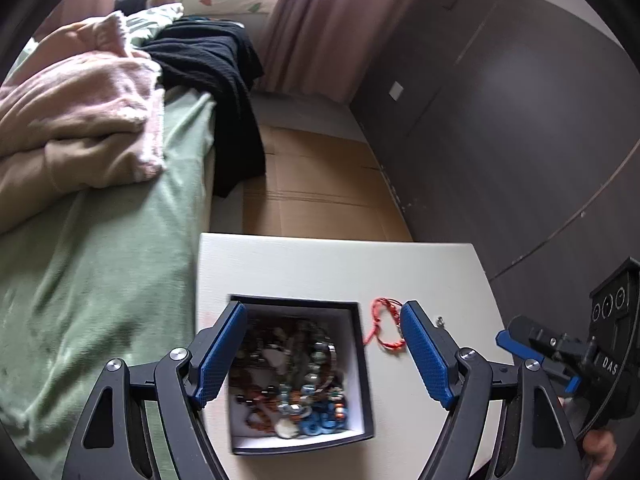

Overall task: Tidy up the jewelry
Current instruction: 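Lift the grey bead bracelet with the right gripper and drop it into the box, then close the left gripper on the red string bracelet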

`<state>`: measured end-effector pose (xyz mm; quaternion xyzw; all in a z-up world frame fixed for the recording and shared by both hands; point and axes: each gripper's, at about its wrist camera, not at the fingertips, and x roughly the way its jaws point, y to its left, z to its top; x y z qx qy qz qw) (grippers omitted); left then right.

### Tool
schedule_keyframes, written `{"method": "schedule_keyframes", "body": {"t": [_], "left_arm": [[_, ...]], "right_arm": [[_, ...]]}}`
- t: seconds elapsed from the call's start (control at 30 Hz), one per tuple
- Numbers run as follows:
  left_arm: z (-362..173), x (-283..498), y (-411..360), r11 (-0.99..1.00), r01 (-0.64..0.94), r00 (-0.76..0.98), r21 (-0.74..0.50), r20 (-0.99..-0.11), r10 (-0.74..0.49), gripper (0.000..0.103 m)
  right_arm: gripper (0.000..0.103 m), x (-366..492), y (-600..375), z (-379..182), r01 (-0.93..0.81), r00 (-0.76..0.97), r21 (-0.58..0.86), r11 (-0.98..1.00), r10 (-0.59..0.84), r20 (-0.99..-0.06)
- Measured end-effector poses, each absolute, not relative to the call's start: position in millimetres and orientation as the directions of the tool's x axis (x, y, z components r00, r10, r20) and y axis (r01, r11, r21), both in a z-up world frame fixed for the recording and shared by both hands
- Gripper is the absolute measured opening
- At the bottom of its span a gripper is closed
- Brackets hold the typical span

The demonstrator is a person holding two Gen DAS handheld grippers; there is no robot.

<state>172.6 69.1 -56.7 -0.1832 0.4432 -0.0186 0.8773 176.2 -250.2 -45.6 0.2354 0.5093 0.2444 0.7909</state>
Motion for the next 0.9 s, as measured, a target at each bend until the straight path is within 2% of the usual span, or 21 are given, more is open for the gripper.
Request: {"method": "schedule_keyframes", "body": {"t": [0.1, 0.17, 0.2, 0.47, 0.57, 0.7, 0.73, 0.77, 0.8, 0.9], "left_arm": [[-57.4, 177.6, 52.3, 0.936, -0.106, 0.6, -0.335, -0.773, -0.209, 0.08], [-57.6, 180.4, 41.1, 0.942, -0.09, 0.596, -0.323, -0.775, -0.209, 0.08], [-58.5, 181.6, 37.2, 0.945, -0.083, 0.592, -0.316, -0.779, -0.209, 0.08], [-66.4, 198.5, 5.1, 0.956, -0.058, 0.569, -0.288, -0.796, -0.205, 0.079], [-72.5, 205.9, -9.0, 0.961, -0.052, 0.545, -0.271, -0.814, -0.2, 0.08], [-80.0, 214.3, -24.1, 0.967, -0.046, 0.514, -0.25, -0.836, -0.192, 0.08], [-82.1, 216.4, -29.0, 0.97, -0.039, 0.506, -0.239, -0.842, -0.187, 0.085], [-84.0, 218.2, -32.9, 0.972, -0.033, 0.501, -0.231, -0.846, -0.184, 0.095], [-85.9, 220.0, -37.1, 0.973, -0.027, 0.494, -0.229, -0.849, -0.186, 0.1], [-92.3, 229.1, -48.3, 0.975, -0.008, 0.464, -0.223, -0.864, -0.194, 0.102]], "right_arm": [[0.076, 177.1, -262.8, -45.1, -0.134, 0.372, 0.591, 0.796, 0.593, -0.714], [0.093, 178.2, -269.2, -46.7, -0.127, 0.364, 0.579, 0.805, 0.581, -0.728], [0.094, 179.0, -273.3, -48.1, -0.119, 0.365, 0.575, 0.809, 0.574, -0.733], [0.094, 187.4, -297.8, -60.5, -0.038, 0.345, 0.504, 0.863, 0.485, -0.803], [0.103, 188.2, -309.1, -60.1, -0.023, 0.349, 0.483, 0.875, 0.46, -0.816], [0.103, 191.5, -326.7, -59.9, 0.009, 0.356, 0.505, 0.863, 0.469, -0.808], [0.103, 192.1, -331.1, -59.2, 0.013, 0.359, 0.505, 0.863, 0.467, -0.808], [0.103, 192.3, -333.9, -59.0, 0.018, 0.364, 0.503, 0.864, 0.463, -0.808], [0.103, 192.6, -338.7, -58.5, 0.025, 0.368, 0.502, 0.865, 0.459, -0.809], [0.103, 193.2, -350.3, -56.8, 0.042, 0.383, 0.5, 0.865, 0.449, -0.808]]}}
